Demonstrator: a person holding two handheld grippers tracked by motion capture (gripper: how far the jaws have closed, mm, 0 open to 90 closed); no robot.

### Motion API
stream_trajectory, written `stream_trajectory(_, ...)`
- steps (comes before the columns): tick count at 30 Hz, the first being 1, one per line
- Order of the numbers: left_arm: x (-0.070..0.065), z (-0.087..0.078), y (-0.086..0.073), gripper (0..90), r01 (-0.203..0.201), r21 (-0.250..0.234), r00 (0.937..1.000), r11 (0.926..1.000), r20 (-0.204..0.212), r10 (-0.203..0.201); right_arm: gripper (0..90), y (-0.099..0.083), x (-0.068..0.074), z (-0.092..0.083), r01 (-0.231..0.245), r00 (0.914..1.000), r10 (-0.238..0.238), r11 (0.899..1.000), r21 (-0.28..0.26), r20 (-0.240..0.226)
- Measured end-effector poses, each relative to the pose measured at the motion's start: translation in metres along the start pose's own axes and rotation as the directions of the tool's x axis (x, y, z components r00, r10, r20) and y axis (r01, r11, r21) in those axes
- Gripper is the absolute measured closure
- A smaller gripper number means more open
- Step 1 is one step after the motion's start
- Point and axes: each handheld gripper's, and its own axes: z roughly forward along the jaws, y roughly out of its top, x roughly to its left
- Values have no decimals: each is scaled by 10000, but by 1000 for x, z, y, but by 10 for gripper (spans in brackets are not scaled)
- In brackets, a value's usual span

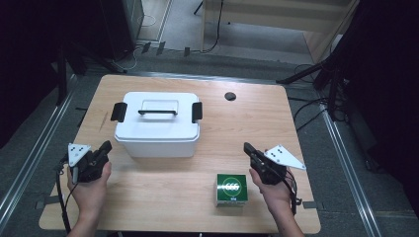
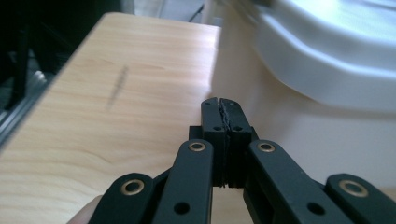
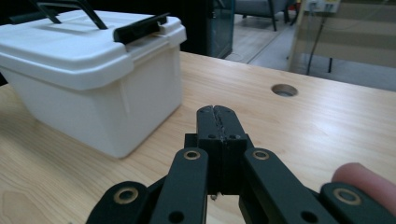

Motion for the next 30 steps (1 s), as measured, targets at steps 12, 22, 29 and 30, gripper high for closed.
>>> stream_trajectory(12,2,25,25,900,-173,-3,9985,9999,525,173,900,24,10,58,261,9952,-194,9972,696,-958)
stream_trajectory(22,-13,31,29,900,-586,75,9955,9983,756,579,900,28,26,87,979,9841,-782,9880,1196,-1593)
stream_trajectory(29,-22,37,28,900,-666,210,9936,9976,933,643,900,30,30,105,1120,9882,-934,9813,1565,-1218)
stream_trajectory(30,-23,37,27,900,-705,232,9931,9972,950,681,900,30,30,108,1148,9874,-944,9796,1651,-1267)
